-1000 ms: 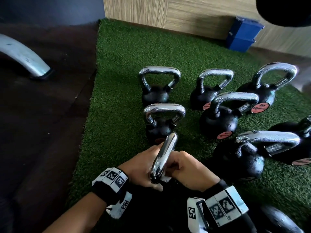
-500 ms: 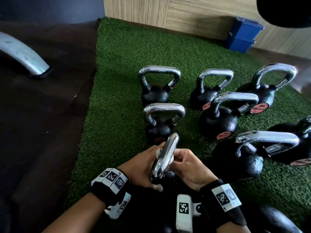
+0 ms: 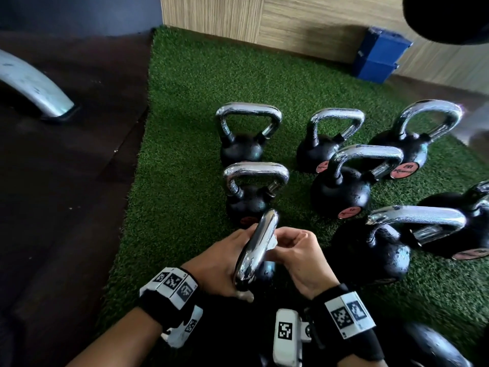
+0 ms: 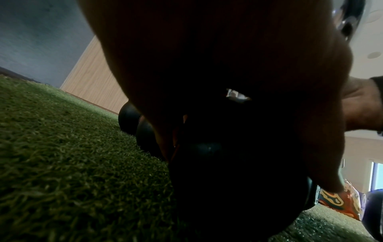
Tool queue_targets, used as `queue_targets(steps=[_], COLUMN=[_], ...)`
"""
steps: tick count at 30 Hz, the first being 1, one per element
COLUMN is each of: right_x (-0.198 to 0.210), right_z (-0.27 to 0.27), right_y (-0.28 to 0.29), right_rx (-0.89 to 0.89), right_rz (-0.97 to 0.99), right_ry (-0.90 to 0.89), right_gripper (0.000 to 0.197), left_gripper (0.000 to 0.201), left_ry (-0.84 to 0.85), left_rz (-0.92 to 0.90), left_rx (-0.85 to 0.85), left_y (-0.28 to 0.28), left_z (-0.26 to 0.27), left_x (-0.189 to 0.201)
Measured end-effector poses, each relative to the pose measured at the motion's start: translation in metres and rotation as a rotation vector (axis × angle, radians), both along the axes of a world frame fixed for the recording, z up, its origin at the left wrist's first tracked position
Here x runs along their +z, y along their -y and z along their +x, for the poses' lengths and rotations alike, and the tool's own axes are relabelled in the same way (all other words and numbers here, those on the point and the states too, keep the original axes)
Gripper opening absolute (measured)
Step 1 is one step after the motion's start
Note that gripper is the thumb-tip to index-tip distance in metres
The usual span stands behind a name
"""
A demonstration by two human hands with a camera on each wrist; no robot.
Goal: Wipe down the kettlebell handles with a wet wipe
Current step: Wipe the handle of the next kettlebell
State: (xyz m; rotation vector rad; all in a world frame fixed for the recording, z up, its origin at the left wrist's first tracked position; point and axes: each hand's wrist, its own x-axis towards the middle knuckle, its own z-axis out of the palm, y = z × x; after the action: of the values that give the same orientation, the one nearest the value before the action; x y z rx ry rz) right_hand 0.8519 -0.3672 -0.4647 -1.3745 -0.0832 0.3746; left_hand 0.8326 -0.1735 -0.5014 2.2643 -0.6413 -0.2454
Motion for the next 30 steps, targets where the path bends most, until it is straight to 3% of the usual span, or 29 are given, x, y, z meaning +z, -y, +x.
queue_targets(steps=[4, 9, 14, 18, 24, 27, 30], right_x=[-0.003, -0.005, -0.002, 0.0, 0.009, 0.016, 0.027], right_z=[0.005, 0.005, 0.007, 0.006, 0.007, 0.004, -0.002], right_y=[-0.003, -0.01, -0.015, -0.02, -0.022, -0.016, -0.002], right_rx=[-0.233, -0.386, -0.397, -0.376, -0.319, -0.239, -0.244], right_rz=[-0.124, -0.348, -0.519, -0.55, -0.704, -0.794, -0.858], right_ry=[0.049, 0.065, 0.075, 0.004, 0.035, 0.098, 0.206], right_gripper=[0.034, 0.005, 0.01, 0.013, 0.016, 0.006, 0.013], left_gripper=[0.13, 0.128, 0.121, 0.118, 0.116, 0.128, 0.146], left_ry=[0.003, 0.014, -0.017, -0.021, 0.012, 0.054, 0.063], left_rz=[-0.015, -0.039, -0.148, -0.162, -0.125, -0.043, -0.069], left_rx=[0.007, 0.008, 0.005, 0.01, 0.012, 0.018, 0.142], left_y=[0.0, 0.001, 0.0, 0.001, 0.0, 0.0, -0.003], left_z=[-0.001, -0.003, -0.005, -0.005, -0.006, -0.013, -0.03], left_x=[0.0, 0.0, -0.005, -0.009, -0.008, -0.004, 0.001])
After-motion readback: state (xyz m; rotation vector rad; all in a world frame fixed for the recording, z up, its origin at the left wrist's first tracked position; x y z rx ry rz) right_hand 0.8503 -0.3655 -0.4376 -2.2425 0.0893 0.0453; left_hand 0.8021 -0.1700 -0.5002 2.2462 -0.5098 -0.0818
